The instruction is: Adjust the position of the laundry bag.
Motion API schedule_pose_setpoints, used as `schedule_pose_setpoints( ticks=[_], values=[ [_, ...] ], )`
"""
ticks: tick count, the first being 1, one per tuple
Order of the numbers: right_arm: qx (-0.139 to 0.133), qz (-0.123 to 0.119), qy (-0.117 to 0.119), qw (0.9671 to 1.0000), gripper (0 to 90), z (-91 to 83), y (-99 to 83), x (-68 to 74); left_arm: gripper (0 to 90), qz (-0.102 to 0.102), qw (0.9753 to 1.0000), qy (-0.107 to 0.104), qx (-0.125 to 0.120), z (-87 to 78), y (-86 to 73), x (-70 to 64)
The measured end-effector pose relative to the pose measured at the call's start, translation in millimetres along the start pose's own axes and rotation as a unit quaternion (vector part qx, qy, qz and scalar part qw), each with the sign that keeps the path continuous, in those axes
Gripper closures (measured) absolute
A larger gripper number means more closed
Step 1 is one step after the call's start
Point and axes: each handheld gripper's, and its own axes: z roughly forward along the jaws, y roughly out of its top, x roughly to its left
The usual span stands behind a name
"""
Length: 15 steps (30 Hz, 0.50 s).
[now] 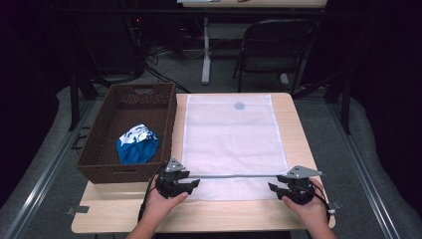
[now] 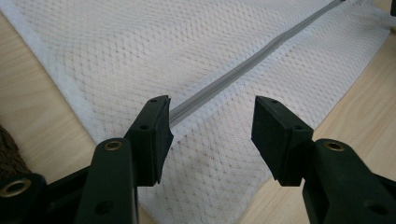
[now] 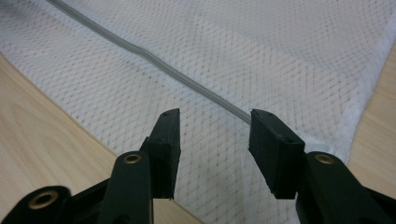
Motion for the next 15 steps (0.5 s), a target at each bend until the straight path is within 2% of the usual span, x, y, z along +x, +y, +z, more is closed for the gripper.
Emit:
schedule_pose_setpoints(
  ticks=[7, 12, 15],
  values=[
    [-0.002, -0.008, 0.000, 1.0000, 54.3, -0.3, 0.9, -1.1, 48.8, 0.010, 0.9999, -0.001, 0.004, 1.7, 0.2, 0.8],
    [-0.009, 0.005, 0.009, 0.9999, 54.2, -1.1, 2.4, -0.4, 48.7, 0.010, 0.9999, -0.002, 0.012, 3.3, 0.2, -1.1],
    [-0.016, 0.008, 0.004, 0.9998, 53.6, -0.7, 4.2, -0.5, 48.7, 0.012, 0.9998, 0.002, 0.013, 3.2, -0.2, -2.7]
  ],
)
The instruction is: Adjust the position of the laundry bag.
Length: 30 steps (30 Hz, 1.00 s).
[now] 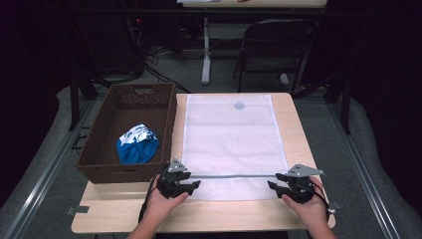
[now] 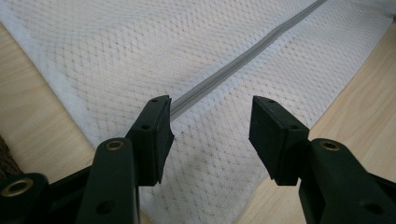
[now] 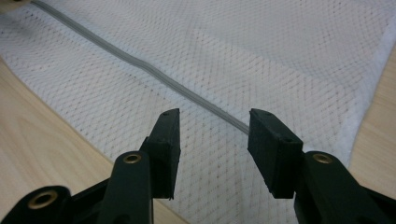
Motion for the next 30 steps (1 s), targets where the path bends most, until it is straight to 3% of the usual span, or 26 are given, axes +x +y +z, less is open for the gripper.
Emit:
schedule_pose_setpoints(
  ticks=[3, 16, 30],
  values=[
    [0.001, 0.008, 0.000, 1.0000, 53.3, 2.2, 0.4, -0.3, 48.7, 0.002, 1.0000, 0.000, 0.000, -1.1, -0.3, 0.3],
    [-0.004, -0.001, -0.008, 1.0000, 48.6, 1.6, -2.7, 0.8, 48.7, -0.002, 1.0000, 0.000, 0.004, -0.1, -1.4, -0.6],
    [0.001, -0.005, -0.001, 1.0000, 46.5, 6.8, -3.0, 3.5, 47.2, -0.010, 0.9999, 0.006, 0.006, 3.7, -1.5, 1.9]
  ],
)
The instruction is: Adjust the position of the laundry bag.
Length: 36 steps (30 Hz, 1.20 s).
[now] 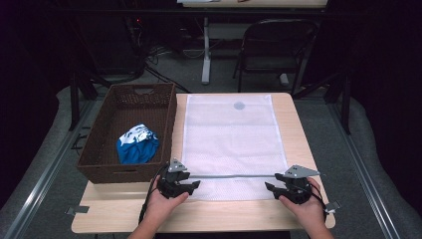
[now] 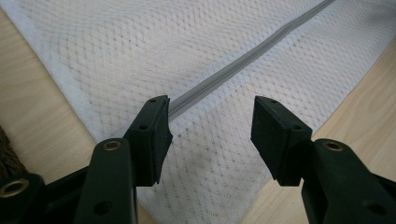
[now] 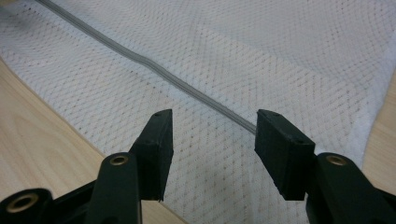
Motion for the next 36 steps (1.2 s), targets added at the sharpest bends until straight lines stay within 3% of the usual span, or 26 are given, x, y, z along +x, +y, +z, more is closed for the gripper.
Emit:
schedule_pose_setpoints(
  ticks=[10, 16, 19, 23, 30, 36],
  values=[
    [0.006, -0.001, 0.001, 1.0000, 46.5, 6.6, 2.4, -0.7, 44.8, -0.006, 0.9999, 0.010, 0.005, 7.5, 3.1, 3.6],
    [0.012, -0.003, -0.010, 0.9999, 44.8, 10.3, 8.7, -11.2, 38.9, -0.013, 0.9994, 0.032, 0.009, 12.4, 17.1, 6.4],
    [0.015, 0.009, -0.011, 0.9998, 44.1, 10.6, 14.8, -15.9, 36.9, -0.019, 0.9992, 0.034, 0.013, 16.4, 25.5, 7.4],
    [0.023, 0.003, -0.022, 0.9995, 43.2, 13.9, 22.2, -21.4, 36.7, -0.025, 0.9989, 0.037, 0.013, 21.8, 36.6, 9.6],
    [0.028, 0.014, -0.041, 0.9987, 42.9, 27.8, 34.0, -43.6, 36.8, -0.023, 0.9981, 0.054, 0.018, 42.6, 60.2, 17.7],
    [0.045, 0.024, -0.044, 0.9977, 43.3, 50.1, 36.1, -64.6, 36.9, -0.059, 0.9968, 0.044, 0.031, 68.2, 60.8, 31.1]
  ],
)
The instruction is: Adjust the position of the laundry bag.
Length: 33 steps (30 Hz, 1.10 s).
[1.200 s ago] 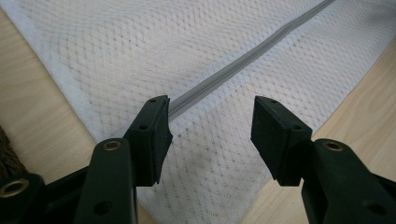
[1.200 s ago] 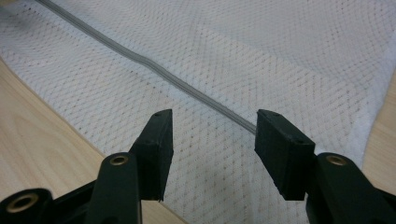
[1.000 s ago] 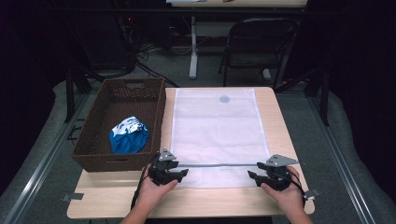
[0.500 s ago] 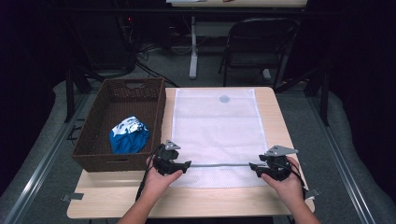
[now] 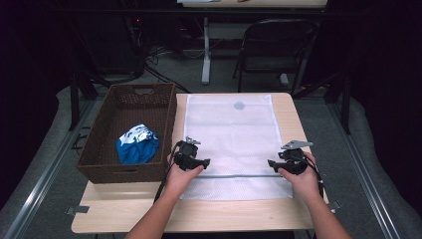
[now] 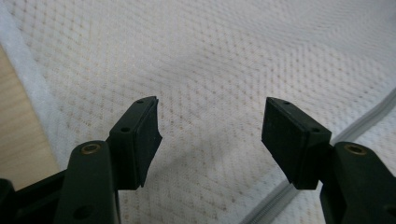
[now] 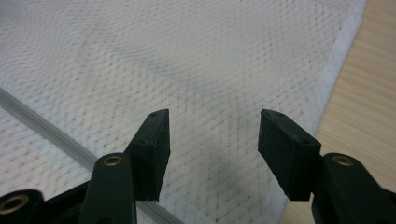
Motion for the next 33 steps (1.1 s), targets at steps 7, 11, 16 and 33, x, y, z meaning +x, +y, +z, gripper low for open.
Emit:
schedule_pose_setpoints(
  ticks=[7, 11, 16, 33],
  values=[
    [0.005, 0.010, 0.005, 0.9999, 43.4, 9.5, -1.5, -7.0, 36.9, 0.009, 0.9998, 0.011, 0.014, 8.0, -1.8, 1.4],
    [0.010, 0.008, 0.004, 0.9999, 43.3, 14.0, -2.8, -8.0, 36.9, 0.015, 0.9997, 0.016, 0.014, 9.3, -2.7, 0.4],
    [0.021, 0.006, 0.005, 0.9998, 42.9, 20.6, -5.6, -9.4, 36.2, 0.032, 0.9988, 0.028, 0.026, 12.1, -5.2, -2.4],
    [0.030, -0.003, 0.009, 0.9995, 41.9, 21.6, -9.3, -4.9, 35.2, 0.047, 0.9970, 0.054, 0.027, 7.1, -16.2, -10.8]
  ],
)
